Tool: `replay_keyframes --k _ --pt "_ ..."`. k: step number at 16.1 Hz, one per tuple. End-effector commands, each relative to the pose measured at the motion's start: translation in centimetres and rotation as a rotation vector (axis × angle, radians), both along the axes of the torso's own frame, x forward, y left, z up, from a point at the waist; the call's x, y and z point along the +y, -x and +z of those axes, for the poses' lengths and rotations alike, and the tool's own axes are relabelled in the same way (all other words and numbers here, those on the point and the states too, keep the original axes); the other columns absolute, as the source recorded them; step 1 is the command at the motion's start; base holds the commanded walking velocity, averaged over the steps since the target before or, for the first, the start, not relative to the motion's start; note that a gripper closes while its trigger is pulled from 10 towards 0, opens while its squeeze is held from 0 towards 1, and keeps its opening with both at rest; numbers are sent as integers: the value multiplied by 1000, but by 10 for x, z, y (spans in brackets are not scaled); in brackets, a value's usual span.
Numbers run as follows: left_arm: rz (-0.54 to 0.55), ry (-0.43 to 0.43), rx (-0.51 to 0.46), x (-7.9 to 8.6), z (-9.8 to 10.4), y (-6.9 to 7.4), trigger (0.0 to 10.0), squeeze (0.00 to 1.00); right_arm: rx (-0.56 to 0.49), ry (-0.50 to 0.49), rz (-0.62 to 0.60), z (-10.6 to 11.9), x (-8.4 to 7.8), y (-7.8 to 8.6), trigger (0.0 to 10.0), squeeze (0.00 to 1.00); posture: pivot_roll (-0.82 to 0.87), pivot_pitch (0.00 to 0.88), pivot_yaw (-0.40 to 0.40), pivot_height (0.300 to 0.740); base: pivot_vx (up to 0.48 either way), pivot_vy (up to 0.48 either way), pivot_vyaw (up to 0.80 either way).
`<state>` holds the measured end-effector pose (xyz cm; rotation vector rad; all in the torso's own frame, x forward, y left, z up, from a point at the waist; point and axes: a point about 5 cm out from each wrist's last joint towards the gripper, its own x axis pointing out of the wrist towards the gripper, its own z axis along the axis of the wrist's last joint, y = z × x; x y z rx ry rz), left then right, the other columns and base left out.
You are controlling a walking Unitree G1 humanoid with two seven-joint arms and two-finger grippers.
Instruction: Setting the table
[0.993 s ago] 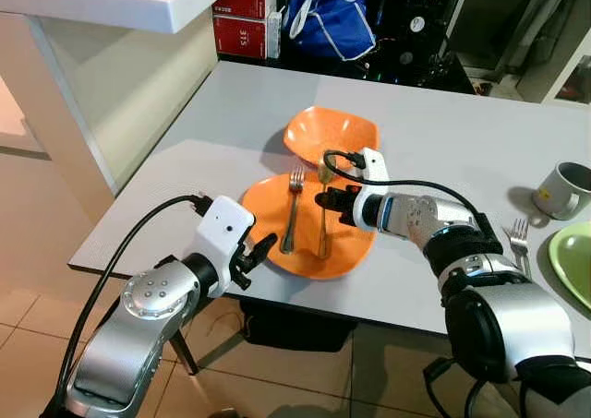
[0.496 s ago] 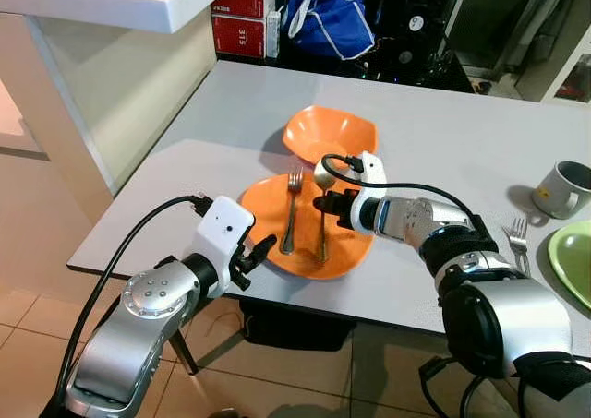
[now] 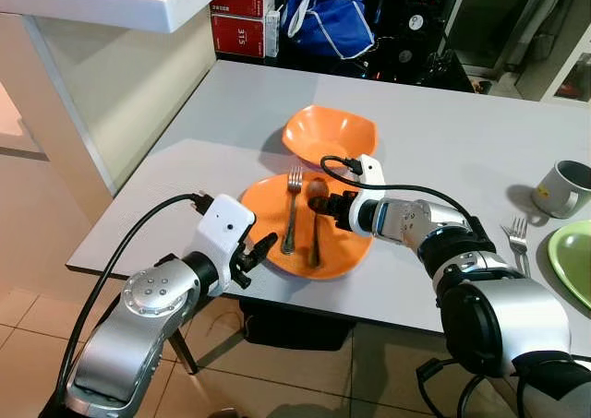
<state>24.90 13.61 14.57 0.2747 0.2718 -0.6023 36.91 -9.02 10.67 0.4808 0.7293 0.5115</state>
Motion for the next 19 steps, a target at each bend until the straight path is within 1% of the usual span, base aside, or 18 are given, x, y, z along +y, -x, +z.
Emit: replay_keyframes --k 1,2,3,4,5,6,7,8,9,10,11,12,13,14,15,16,17,19 --pt "-17 -4 -13 -2 5 -3 10000 0 -36 2 -1 12 0 -6 10000 753 70 5 -44 740 0 0 0" --pt "-17 -5 -15 -2 5 -4 10000 0 -42 2 -5 13 -1 -7 10000 741 69 1 -43 740 0 0 0" --pt "-18 -6 -19 -2 5 -5 10000 0 -59 0 -9 17 -1 -9 10000 541 70 0 -42 740 0 0 0" --pt "-14 -4 -26 -2 6 -6 10000 0 -87 -6 -5 23 -3 -12 10000 0 70 0 -42 740 0 0 0" --pt "-8 0 -38 -1 7 -7 10000 0 -122 -16 4 31 -5 -15 10000 0 74 0 -48 740 0 0 0" --pt "-6 2 -44 -1 8 -7 10000 0 -134 -21 8 34 -7 -16 10000 0 74 0 -48 740 0 0 0" --pt "24 36 -101 -1 15 -10 10000 0 -170 -28 20 43 -12 -19 10000 0 78 0 -62 740 0 0 0" --pt "98 125 -187 3 28 -14 10000 0 -234 -57 34 62 -23 -22 10000 0 81 0 -63 740 0 0 0" --pt "123 144 -228 5 34 -14 10000 0 -273 -75 30 75 -32 -19 10000 0 80 0 -60 740 0 0 0" --pt "131 158 -241 6 37 -14 10000 0 -297 -78 27 83 -39 -13 10000 0 80 0 -60 740 0 0 0" --pt "157 175 -258 7 43 -16 10000 0 -366 -74 0 99 -51 5 10000 0 65 0 -46 740 0 0 0" --pt "182 185 -299 8 50 -18 10000 0 -477 -8 -69 105 -60 22 10000 0 59 0 -36 740 0 0 0" --pt "199 174 -314 9 51 -19 10000 0 -530 50 -97 105 -63 28 10000 0 58 0 -26 740 0 0 0" --pt "217 150 -323 9 49 -20 10000 0 -615 151 -170 98 -66 40 10000 0 58 0 -19 740 0 0 0" --pt "225 138 -328 10 46 -19 10000 0 -635 173 -279 85 -69 51 10000 0 52 0 -13 740 0 0 0" --pt "234 133 -318 11 42 -17 10000 0 -628 234 -317 73 -70 65 10000 0 49 0 -6 740 0 0 0" --pt "244 129 -313 13 41 -16 10000 0 -602 289 -315 68 -68 76 10000 0 44 0 0 740 0 0 0" --pt "226 113 -308 10 36 -14 10000 0 -612 350 -349 57 -70 91 10000 0 41 0 -2 740 0 0 0"
